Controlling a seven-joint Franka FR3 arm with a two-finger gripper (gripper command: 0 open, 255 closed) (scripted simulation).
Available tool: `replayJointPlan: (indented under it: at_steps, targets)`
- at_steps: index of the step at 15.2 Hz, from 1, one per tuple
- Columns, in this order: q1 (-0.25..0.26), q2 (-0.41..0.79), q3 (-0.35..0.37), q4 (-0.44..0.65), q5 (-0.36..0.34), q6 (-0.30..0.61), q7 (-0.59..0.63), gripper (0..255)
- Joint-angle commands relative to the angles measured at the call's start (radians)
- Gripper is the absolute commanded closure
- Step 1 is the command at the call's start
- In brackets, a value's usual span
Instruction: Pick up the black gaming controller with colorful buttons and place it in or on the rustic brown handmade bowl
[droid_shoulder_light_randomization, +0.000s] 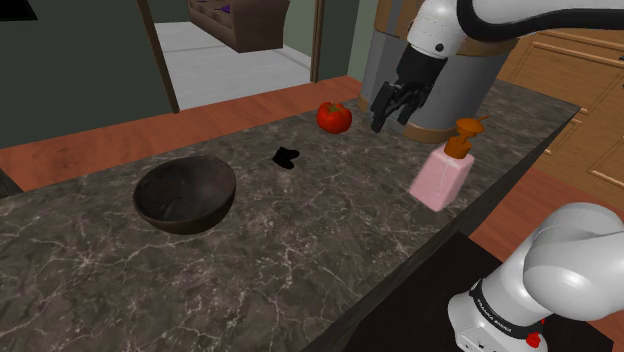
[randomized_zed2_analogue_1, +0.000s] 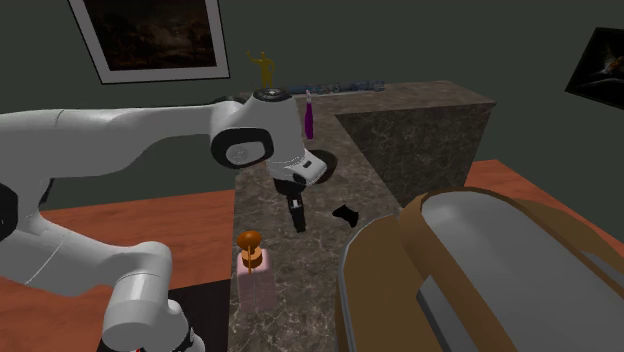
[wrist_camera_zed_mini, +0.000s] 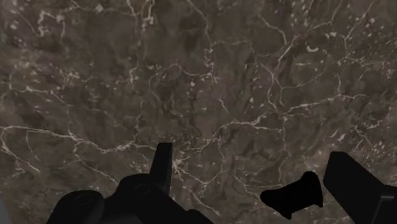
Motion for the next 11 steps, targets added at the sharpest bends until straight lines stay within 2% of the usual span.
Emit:
replayJointPlan:
  at_steps: [1,6,11]
  targets:
    - [0.005,0.065,0.032,0.015,0.0,0.058,0.022,0]
    - [0.009,0.237,0.102,0.082,-0.024,0.176,0.08,0]
    - [0.007,0.421,0.167,0.181,-0.084,0.267,0.153,0]
